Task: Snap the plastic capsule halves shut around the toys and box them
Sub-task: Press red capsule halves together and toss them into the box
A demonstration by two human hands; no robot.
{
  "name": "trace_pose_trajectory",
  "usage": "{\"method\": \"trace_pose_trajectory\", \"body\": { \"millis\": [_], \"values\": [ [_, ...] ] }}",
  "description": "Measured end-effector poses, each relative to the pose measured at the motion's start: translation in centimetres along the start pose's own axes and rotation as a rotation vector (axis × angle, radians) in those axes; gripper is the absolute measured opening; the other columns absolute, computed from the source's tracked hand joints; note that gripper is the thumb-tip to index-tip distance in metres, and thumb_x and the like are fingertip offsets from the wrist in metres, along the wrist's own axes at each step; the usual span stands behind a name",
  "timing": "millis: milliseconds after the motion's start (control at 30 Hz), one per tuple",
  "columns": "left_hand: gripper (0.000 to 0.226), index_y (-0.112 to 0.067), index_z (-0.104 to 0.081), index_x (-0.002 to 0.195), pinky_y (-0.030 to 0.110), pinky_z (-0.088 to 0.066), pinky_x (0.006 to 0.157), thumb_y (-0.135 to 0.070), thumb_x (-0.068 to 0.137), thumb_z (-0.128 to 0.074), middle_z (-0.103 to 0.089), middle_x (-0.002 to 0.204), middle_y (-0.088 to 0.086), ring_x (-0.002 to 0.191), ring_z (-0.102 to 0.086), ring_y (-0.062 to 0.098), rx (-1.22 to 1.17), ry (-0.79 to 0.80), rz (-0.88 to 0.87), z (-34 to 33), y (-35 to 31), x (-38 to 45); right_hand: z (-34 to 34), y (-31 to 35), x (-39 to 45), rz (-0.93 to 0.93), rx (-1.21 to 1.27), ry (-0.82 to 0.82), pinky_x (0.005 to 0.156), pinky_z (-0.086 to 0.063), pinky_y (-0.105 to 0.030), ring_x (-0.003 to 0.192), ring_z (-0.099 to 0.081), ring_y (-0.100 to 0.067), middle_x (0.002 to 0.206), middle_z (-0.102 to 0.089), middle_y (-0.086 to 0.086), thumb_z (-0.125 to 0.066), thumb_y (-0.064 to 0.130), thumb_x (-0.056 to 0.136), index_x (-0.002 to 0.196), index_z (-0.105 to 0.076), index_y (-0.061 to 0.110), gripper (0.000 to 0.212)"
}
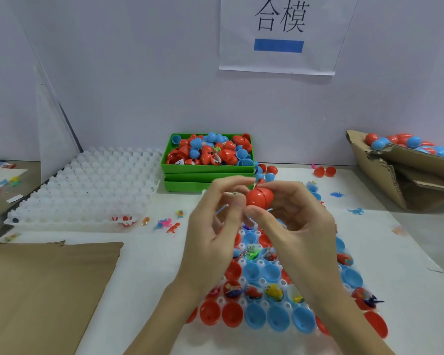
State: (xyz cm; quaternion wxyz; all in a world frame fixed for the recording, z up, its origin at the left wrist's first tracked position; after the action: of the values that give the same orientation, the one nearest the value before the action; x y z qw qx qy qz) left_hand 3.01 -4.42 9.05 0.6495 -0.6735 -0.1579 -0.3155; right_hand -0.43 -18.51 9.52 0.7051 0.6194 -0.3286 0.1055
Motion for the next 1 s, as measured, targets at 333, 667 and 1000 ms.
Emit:
{"method": "trace_pose_trajectory", "body": {
  "millis": [333, 667, 1000],
  "values": [
    [0.021, -0.013, -0.077, 0.111, 0.020, -0.060, 0.082, -0.019, 0.090, -0.076, -0.081, 0.099, -0.003, 0.094, -0.078, 0.015, -0.113, -0.120, 0.195, 1.9, 1.9, 0.6, -0.5, -0.5, 0.2, 0.101, -0.166, 0.087, 0.086, -0.059, -0.025, 0.102, -0.072, -0.016, 0.109, -0.071, 0.011, -0.074, 0.020, 0.092, 0.126, -0.063, 0.016, 0.036],
    [0.022, -0.019, -0.072, 0.114, 0.014, -0.057, 0.084, -0.025, 0.093, -0.070, -0.079, 0.104, -0.011, 0.101, -0.075, 0.008, -0.070, -0.105, 0.104, 1.9, 0.9, 0.7, -0.3, -0.8, 0.4, -0.009, 0.095, 0.083, 0.084, -0.057, -0.017, 0.104, -0.073, -0.017, 0.106, -0.074, 0.005, -0.067, 0.017, 0.096, 0.117, -0.064, 0.018, 0.022],
    [0.024, -0.026, -0.073, 0.112, 0.012, -0.056, 0.084, -0.020, 0.090, -0.073, -0.078, 0.104, -0.020, 0.100, -0.075, 0.002, -0.053, -0.064, 0.018, 2.1, -0.6, 0.8, 0.2, 0.8, 0.3, 0.131, 0.010, 0.065, 0.088, -0.057, -0.019, 0.104, -0.073, -0.015, 0.108, -0.074, 0.011, -0.072, 0.009, 0.092, 0.117, -0.068, 0.014, 0.025]
  ]
}}
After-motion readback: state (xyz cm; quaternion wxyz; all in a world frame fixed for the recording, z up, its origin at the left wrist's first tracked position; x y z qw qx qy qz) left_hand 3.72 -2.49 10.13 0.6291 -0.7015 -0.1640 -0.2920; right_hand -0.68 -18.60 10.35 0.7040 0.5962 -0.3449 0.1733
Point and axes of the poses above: each hand's wrist, its own x-axis towards the middle knuckle, its own z-axis out of the back of the hand, y = z × x, the point moved 10 cm from there along x, towards the middle knuckle
